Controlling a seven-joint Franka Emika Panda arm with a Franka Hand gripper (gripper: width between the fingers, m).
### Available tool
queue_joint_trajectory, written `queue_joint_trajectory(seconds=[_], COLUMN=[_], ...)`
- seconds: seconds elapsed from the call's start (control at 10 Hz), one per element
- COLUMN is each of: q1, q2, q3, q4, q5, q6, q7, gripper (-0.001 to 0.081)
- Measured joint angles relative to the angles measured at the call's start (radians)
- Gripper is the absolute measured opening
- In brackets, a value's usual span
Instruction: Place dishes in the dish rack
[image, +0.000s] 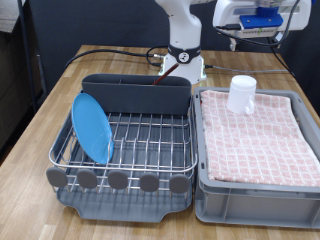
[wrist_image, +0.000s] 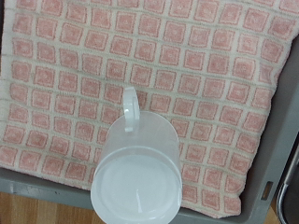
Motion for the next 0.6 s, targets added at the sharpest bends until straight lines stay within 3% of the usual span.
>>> queue_joint_trajectory(seconds=[0.6], q1=[0.000], q2=[0.054], q3=[0.010], q4=[-0.001], q5=[0.042], q6=[0.002], q7=[0.005], gripper=[0.0802])
